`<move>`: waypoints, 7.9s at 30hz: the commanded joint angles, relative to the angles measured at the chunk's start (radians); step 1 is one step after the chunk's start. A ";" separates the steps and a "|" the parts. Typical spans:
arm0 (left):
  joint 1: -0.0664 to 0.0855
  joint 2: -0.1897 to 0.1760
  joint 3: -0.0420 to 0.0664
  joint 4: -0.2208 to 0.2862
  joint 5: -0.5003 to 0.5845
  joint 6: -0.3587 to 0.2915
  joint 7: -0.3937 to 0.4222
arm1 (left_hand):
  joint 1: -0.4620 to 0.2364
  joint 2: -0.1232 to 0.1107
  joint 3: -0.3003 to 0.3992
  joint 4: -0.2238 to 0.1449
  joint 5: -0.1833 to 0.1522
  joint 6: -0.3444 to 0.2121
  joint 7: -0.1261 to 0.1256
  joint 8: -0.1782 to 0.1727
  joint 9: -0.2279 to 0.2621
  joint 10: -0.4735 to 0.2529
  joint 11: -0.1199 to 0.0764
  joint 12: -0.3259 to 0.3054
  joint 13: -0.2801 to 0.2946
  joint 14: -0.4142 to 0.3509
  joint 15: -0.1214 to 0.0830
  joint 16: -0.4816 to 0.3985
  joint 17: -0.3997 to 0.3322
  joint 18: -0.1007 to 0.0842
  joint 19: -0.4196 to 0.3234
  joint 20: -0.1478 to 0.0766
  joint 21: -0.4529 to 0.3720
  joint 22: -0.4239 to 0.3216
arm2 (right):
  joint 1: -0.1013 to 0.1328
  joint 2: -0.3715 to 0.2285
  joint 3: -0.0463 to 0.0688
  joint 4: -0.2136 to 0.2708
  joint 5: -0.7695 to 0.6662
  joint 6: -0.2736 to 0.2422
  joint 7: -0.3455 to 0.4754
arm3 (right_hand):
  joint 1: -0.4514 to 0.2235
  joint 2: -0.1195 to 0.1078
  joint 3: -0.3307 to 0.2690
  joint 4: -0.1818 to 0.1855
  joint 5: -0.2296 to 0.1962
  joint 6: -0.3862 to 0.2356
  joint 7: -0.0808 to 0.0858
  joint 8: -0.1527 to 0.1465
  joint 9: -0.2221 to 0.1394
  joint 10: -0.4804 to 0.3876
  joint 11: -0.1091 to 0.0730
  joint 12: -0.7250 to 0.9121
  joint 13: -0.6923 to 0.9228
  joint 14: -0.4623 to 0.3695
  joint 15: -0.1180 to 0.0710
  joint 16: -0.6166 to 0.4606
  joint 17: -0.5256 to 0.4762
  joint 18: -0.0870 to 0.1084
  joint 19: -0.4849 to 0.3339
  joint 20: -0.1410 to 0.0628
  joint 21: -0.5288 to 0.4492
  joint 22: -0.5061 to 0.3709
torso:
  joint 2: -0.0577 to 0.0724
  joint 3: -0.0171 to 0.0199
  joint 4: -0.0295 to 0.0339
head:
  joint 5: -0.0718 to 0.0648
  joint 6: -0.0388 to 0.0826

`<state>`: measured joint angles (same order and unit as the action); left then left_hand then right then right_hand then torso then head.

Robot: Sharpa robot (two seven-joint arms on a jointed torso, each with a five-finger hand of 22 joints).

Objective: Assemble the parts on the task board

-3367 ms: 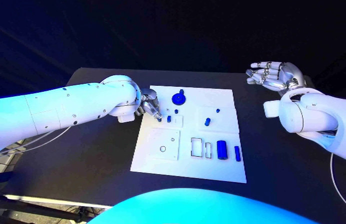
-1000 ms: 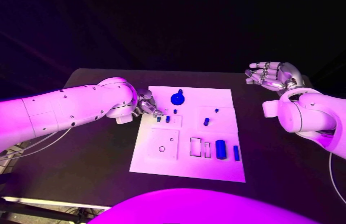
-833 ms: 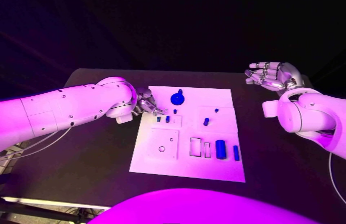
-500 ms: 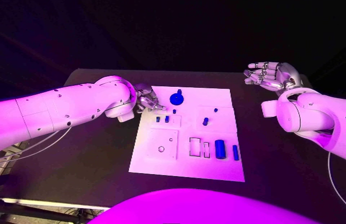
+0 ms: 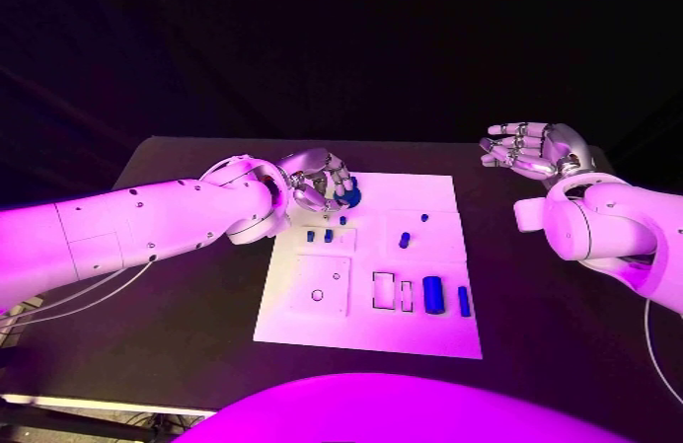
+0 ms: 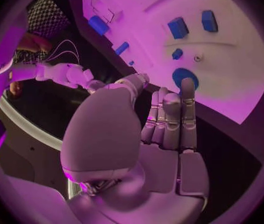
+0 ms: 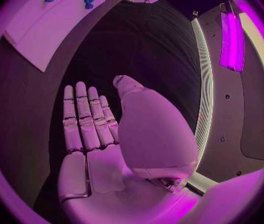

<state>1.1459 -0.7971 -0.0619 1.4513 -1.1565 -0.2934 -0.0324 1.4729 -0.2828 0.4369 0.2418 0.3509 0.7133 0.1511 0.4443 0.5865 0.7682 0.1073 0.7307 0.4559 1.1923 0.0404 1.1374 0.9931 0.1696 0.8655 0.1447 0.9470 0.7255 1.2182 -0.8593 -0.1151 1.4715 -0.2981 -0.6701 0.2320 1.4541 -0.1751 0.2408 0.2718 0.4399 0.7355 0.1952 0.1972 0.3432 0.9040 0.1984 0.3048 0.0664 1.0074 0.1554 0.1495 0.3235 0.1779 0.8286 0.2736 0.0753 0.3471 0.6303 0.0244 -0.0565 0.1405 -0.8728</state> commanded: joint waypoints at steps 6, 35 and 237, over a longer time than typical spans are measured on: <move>-0.014 0.039 -0.009 -0.036 -0.234 0.025 0.023 | 0.004 -0.006 -0.002 0.002 -0.002 0.031 -0.009 -0.018 -0.036 0.001 0.003 -0.011 -0.026 -0.009 0.004 0.003 -0.003 0.012 -0.011 0.003 -0.001 0.007 | -0.002 0.002 0.000 -0.001 -0.004 0.016 0.010 | -0.005 -0.004 0.009 -0.001 0.014 -0.007 0.079 0.005 -0.002 -0.001 0.008 0.006 -0.002 0.008 0.002 -0.008 -0.002 0.005 0.001 0.000 -0.003 -0.004 | 0.001 -0.0010 -0.0014 | -0.001 0.000; -0.020 0.083 -0.010 -0.087 -0.318 0.205 -0.096 | 0.022 0.005 -0.052 0.020 0.002 0.098 -0.004 -0.066 -0.121 0.023 0.010 -0.076 -0.120 0.003 0.011 0.029 0.002 0.014 -0.008 0.012 0.003 0.018 | -0.004 0.001 0.001 0.001 -0.004 0.013 0.010 | -0.006 -0.004 0.012 -0.001 0.021 -0.008 0.078 0.006 -0.003 -0.001 0.008 0.006 -0.002 0.008 0.002 -0.009 -0.003 0.005 0.002 0.000 -0.003 -0.007 | 0.001 0.0008 -0.0011 | -0.009 0.000; -0.043 -0.015 0.031 -0.151 -0.166 0.242 -0.058 | 0.003 0.014 0.082 -0.103 -0.009 0.142 -0.017 -0.282 -0.221 0.344 -0.018 -0.479 -0.273 0.082 -0.018 0.143 -0.054 0.005 0.012 -0.019 0.117 0.145 | -0.008 -0.005 0.001 -0.024 -0.201 0.155 -0.108 | 0.013 -0.034 0.067 -0.048 -0.007 0.036 0.066 0.039 -0.008 0.003 -0.002 0.006 -0.001 0.045 -0.008 -0.009 -0.012 0.007 0.023 -0.006 0.009 -0.037 | -0.001 -0.0004 -0.0003 | -0.010 0.000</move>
<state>1.1041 -0.8102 -0.0292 1.3044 -1.3128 -0.0797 -0.0784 1.4780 -0.2605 0.5188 0.1447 0.3459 0.8649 0.1338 0.1695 0.3673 1.1187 0.0861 0.2586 0.1844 1.2809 0.0199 1.2854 0.9398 0.1695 0.8841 0.1266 1.0677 0.8717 1.2106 -0.8649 -0.1150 1.4500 -0.3802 -0.5993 0.1774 1.4627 -0.2100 0.3075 0.2269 0.4327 0.7677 0.1963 0.2334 0.3351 0.9048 0.1977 0.3088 0.0649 1.0491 0.1474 0.1399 0.3109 0.1779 0.8477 0.2667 0.0839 0.3101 0.6296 0.0244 -0.0569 0.1313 -0.8728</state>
